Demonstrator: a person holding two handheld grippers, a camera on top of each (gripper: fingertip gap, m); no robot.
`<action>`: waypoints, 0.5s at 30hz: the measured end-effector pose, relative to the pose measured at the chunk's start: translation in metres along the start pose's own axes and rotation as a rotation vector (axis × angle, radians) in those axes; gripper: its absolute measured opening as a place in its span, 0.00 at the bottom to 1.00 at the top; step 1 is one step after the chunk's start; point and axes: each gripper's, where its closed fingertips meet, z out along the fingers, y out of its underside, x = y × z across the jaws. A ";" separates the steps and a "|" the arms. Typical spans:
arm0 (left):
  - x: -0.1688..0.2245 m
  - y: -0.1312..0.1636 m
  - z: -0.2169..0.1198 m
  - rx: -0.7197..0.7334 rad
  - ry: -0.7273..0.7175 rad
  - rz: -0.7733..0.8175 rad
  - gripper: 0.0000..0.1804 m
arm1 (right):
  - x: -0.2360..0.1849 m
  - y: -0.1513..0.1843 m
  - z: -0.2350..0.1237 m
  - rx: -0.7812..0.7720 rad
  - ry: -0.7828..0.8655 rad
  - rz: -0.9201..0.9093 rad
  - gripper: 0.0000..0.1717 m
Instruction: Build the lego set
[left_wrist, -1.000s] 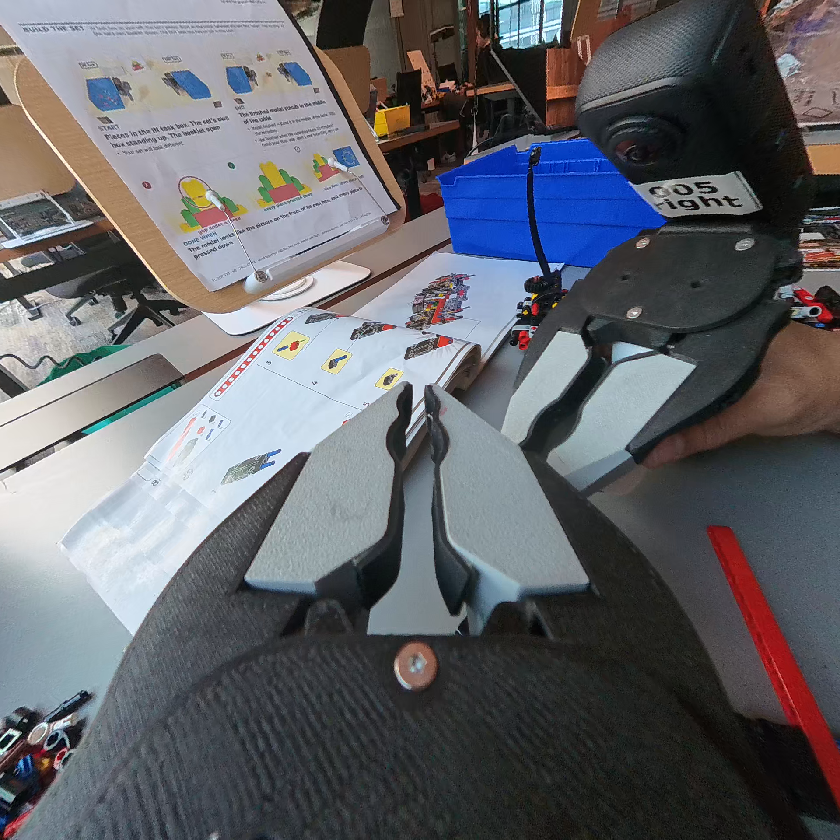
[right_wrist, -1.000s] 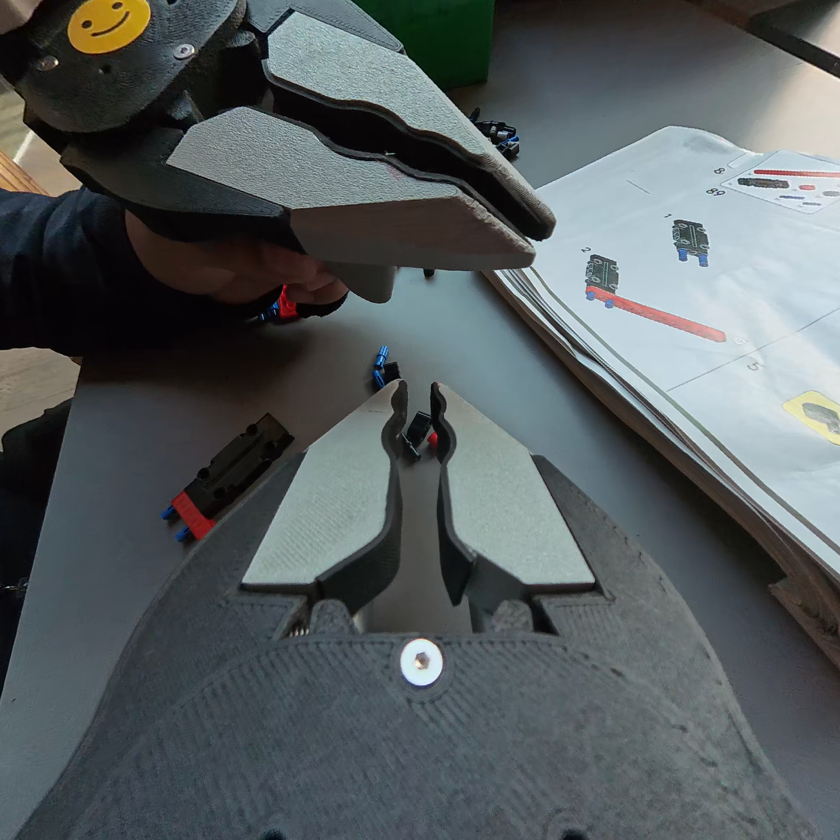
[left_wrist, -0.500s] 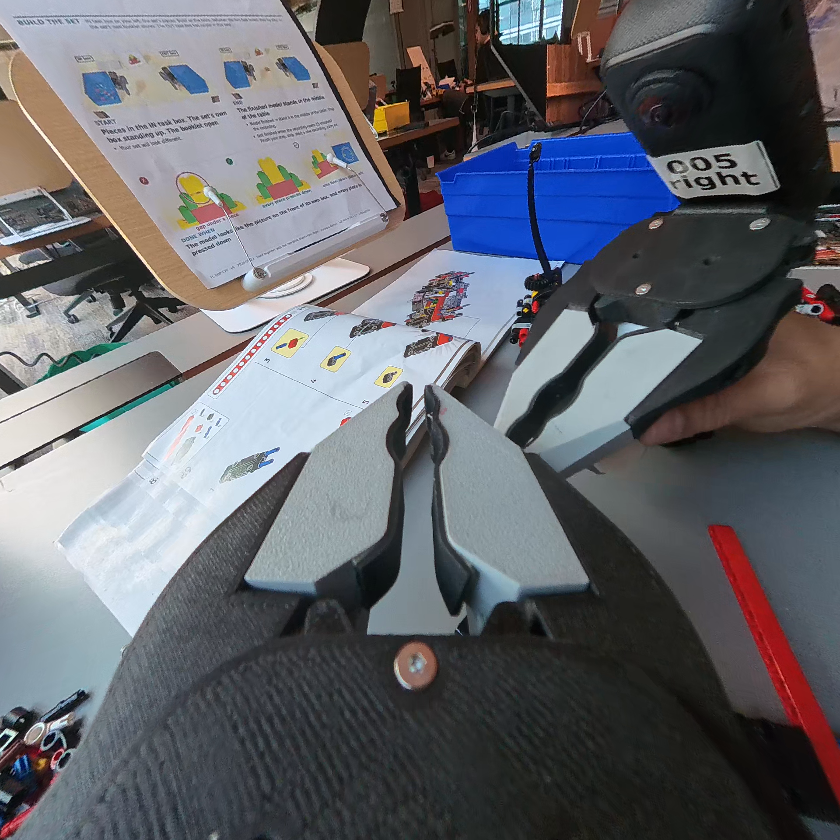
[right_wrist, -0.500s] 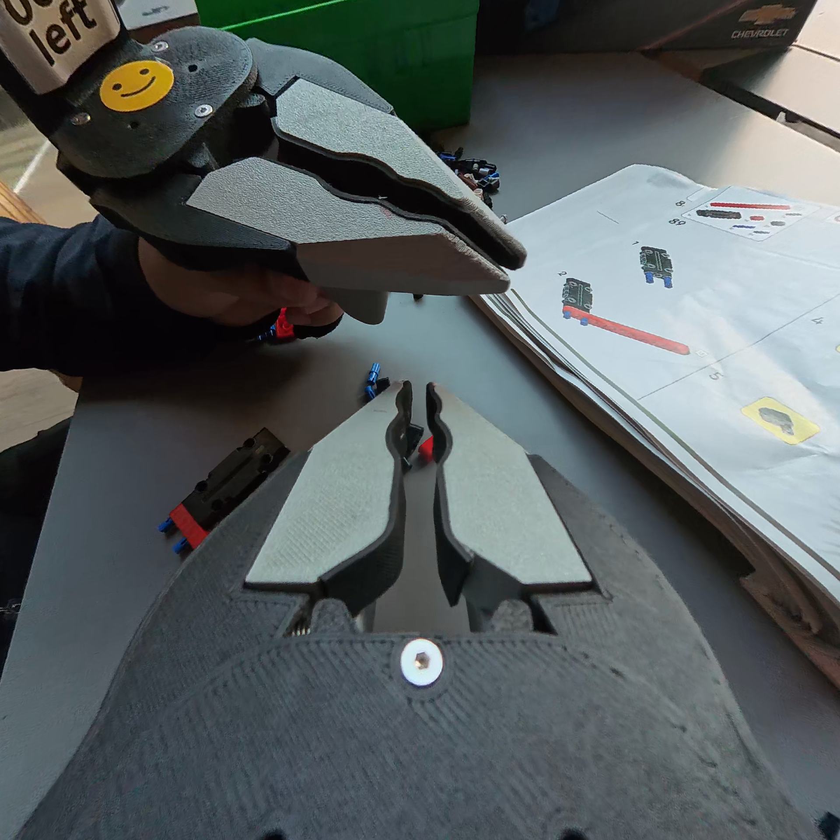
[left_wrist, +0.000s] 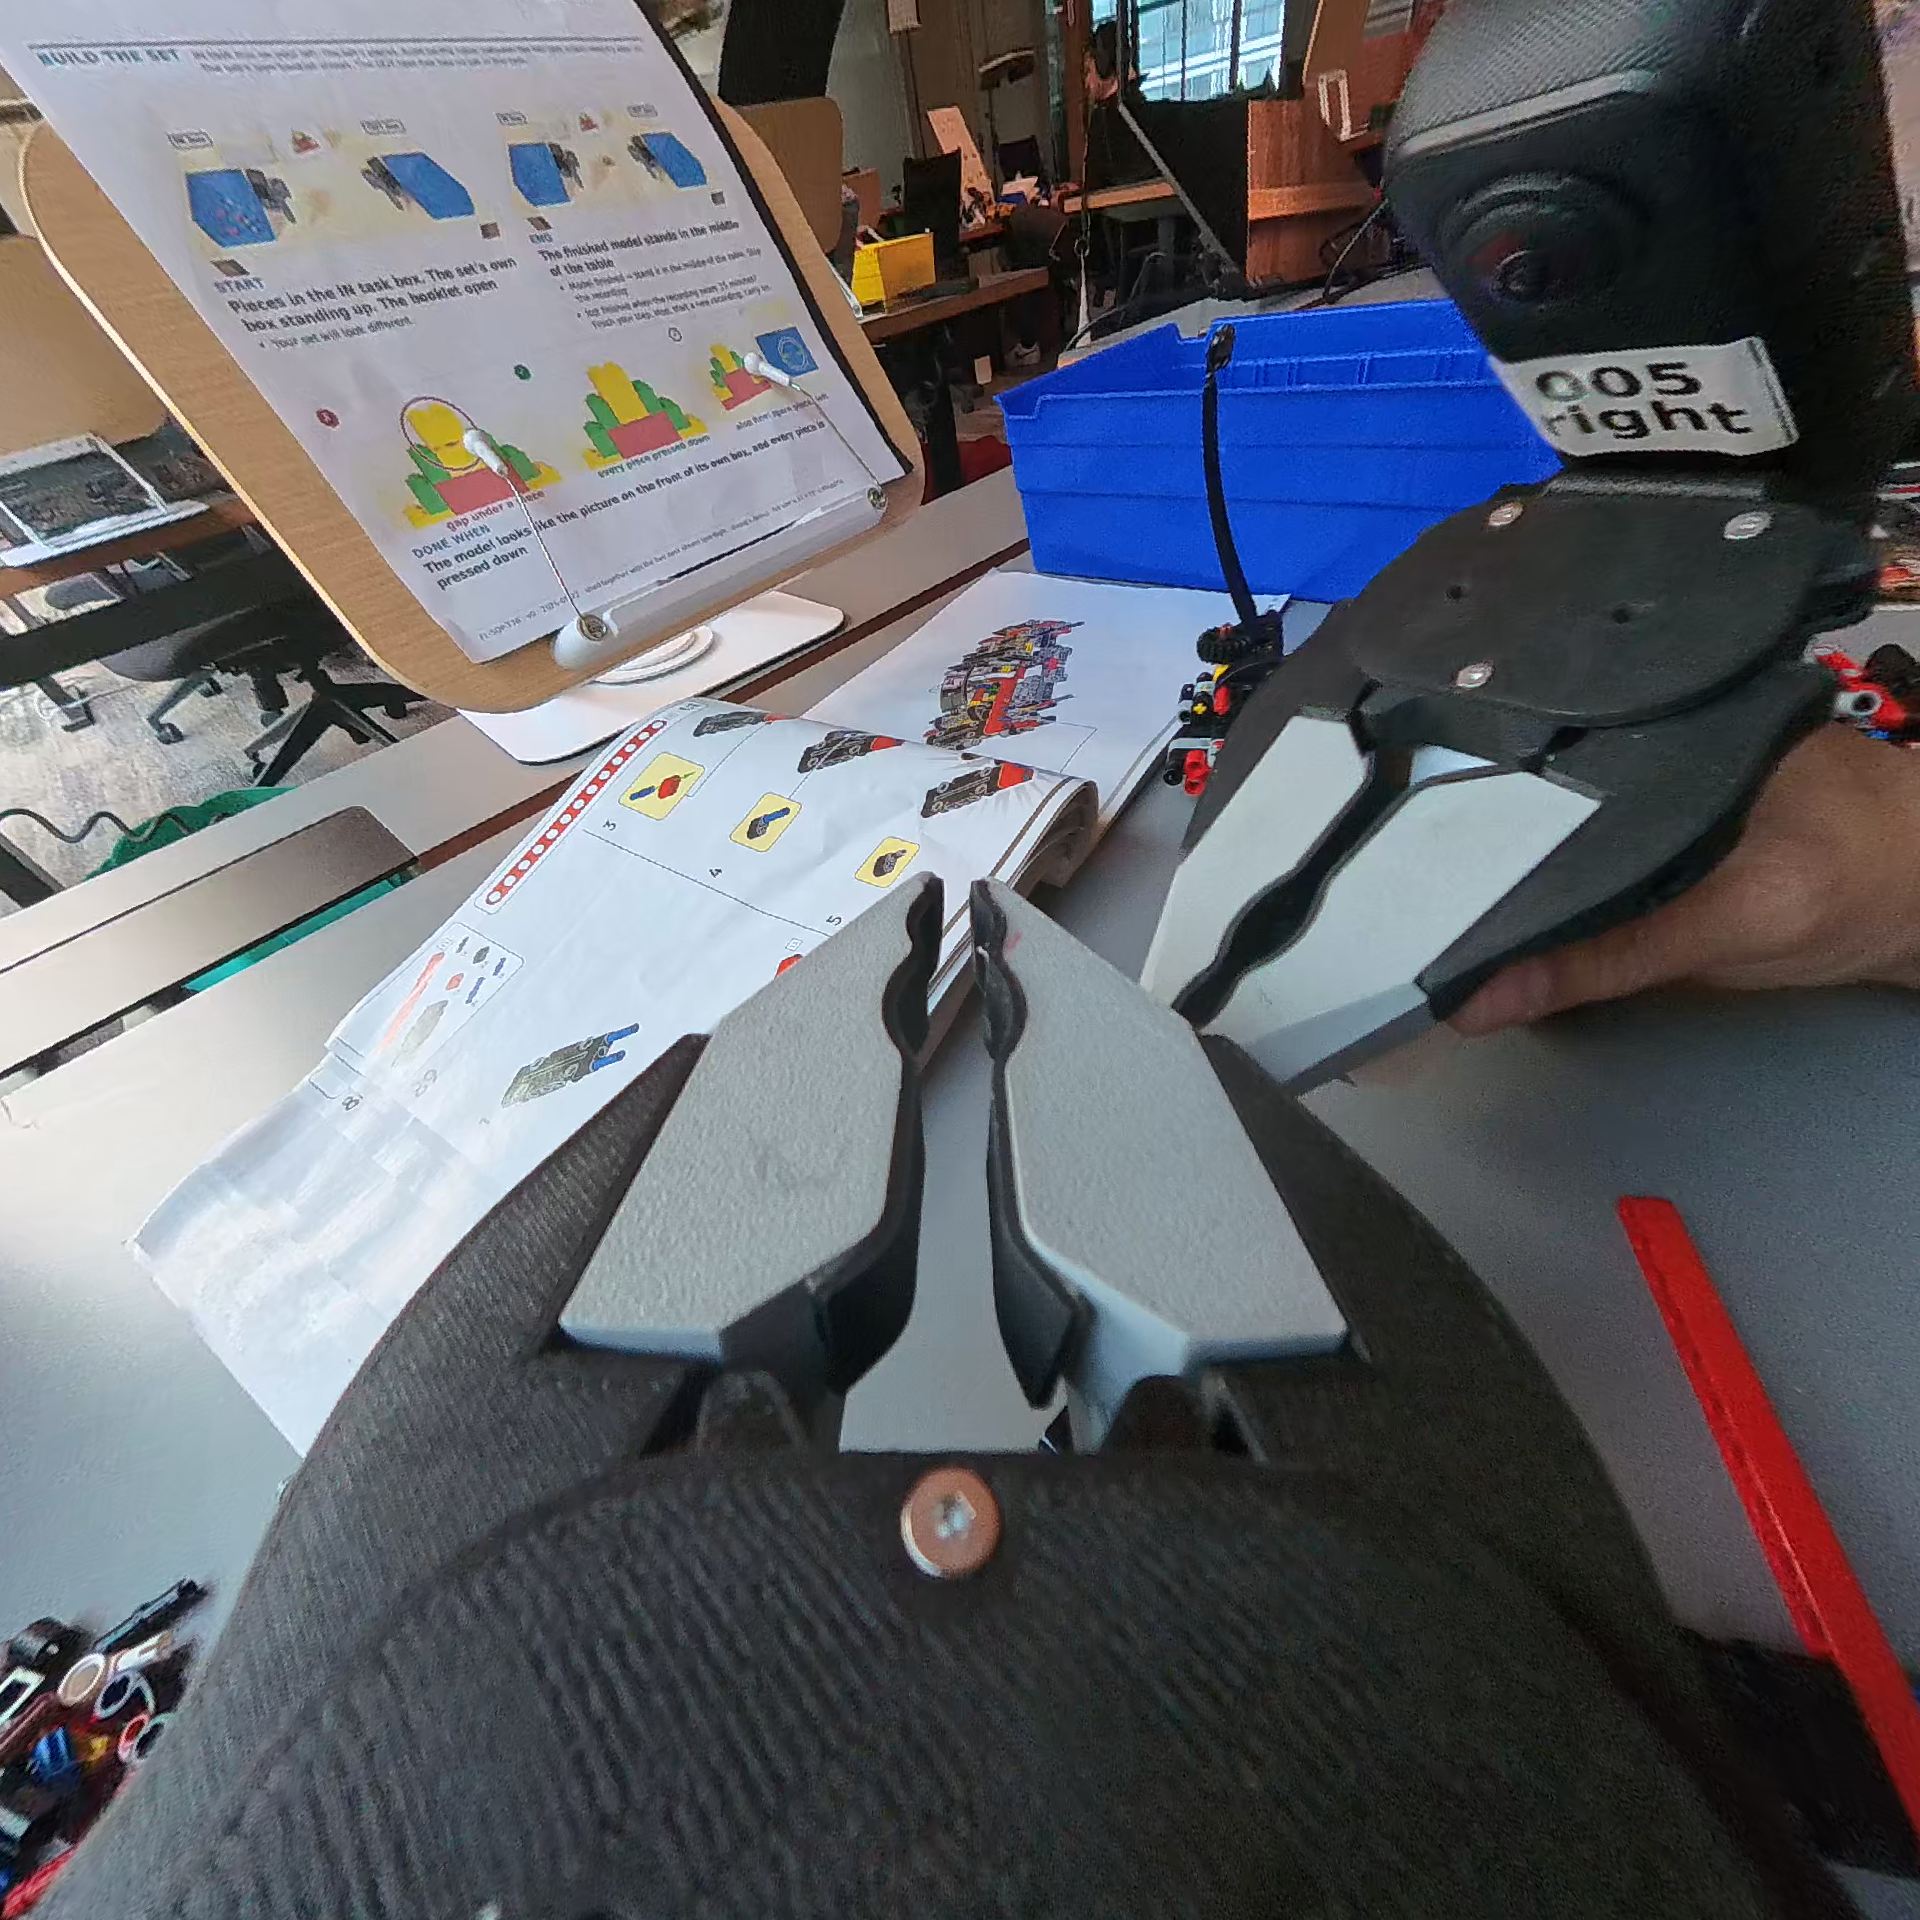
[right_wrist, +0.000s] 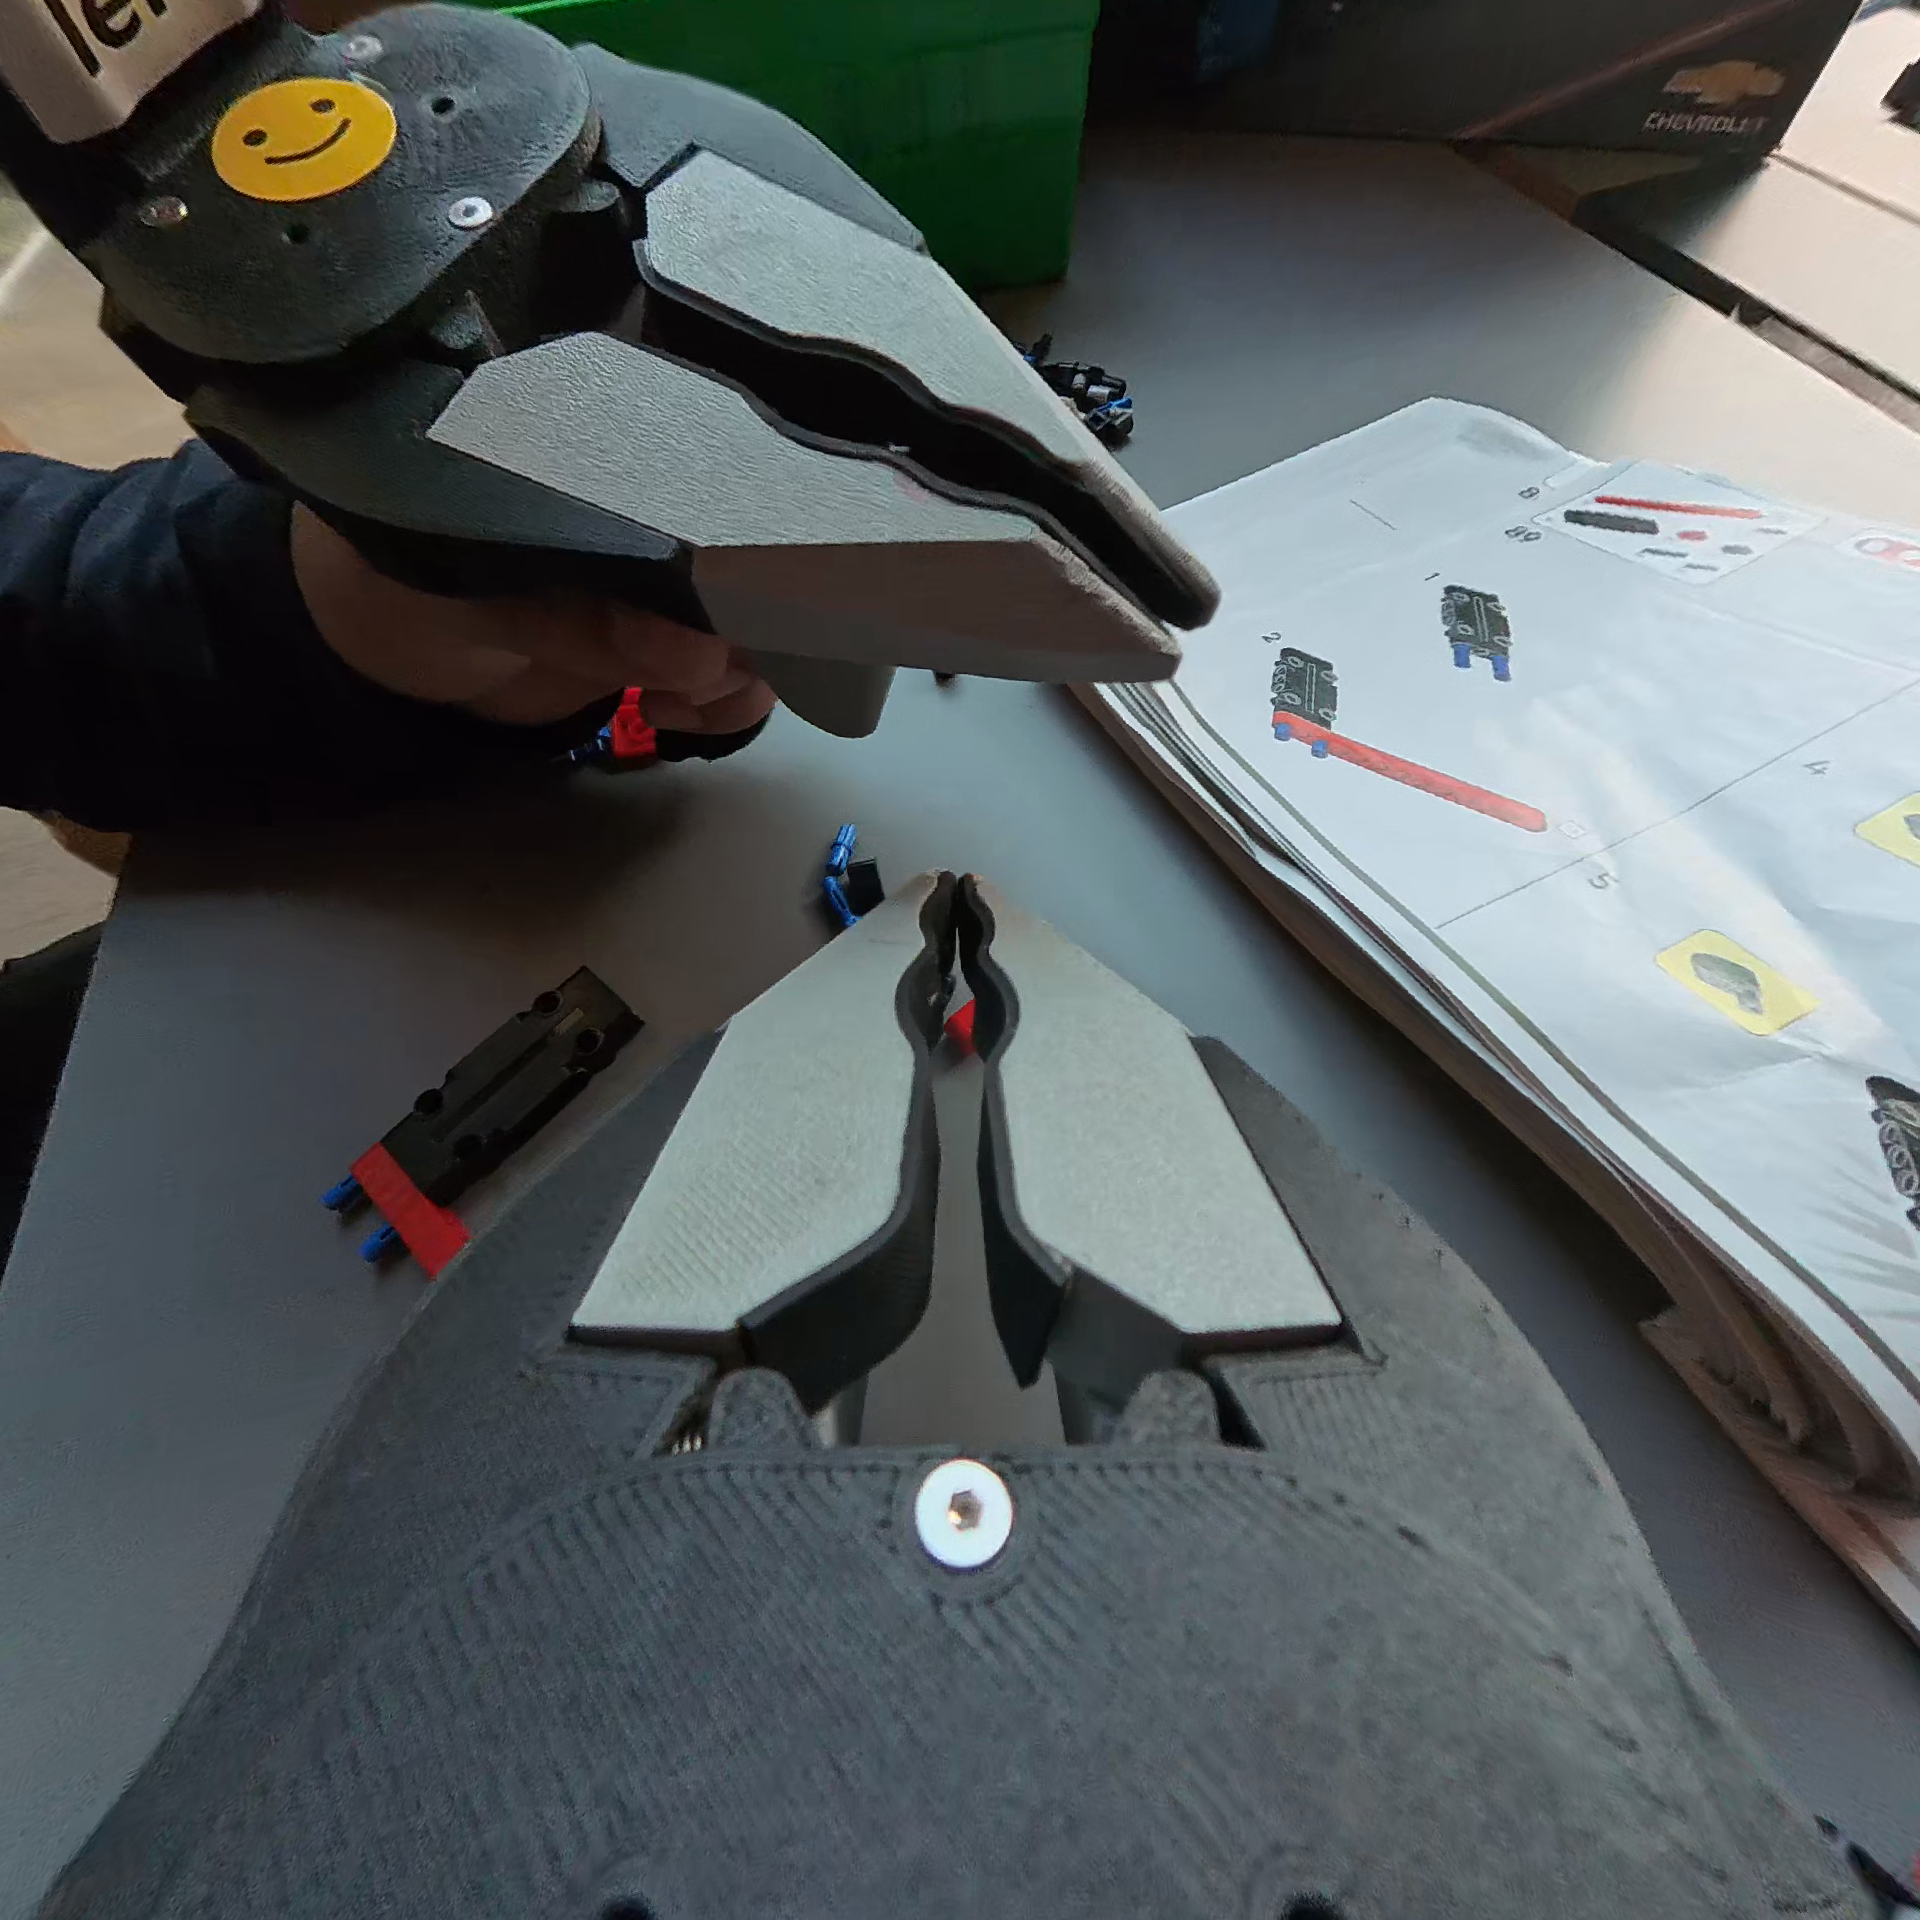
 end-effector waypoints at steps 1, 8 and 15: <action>0.000 0.000 0.000 0.000 0.000 -0.001 0.02 | 0.002 -0.003 -0.003 0.013 0.024 -0.012 0.00; 0.001 0.002 0.001 -0.006 0.005 -0.003 0.02 | 0.010 -0.020 -0.028 0.076 0.096 -0.052 0.00; 0.003 0.005 0.002 -0.018 0.005 0.011 0.01 | 0.006 -0.017 -0.024 0.055 0.073 -0.036 0.00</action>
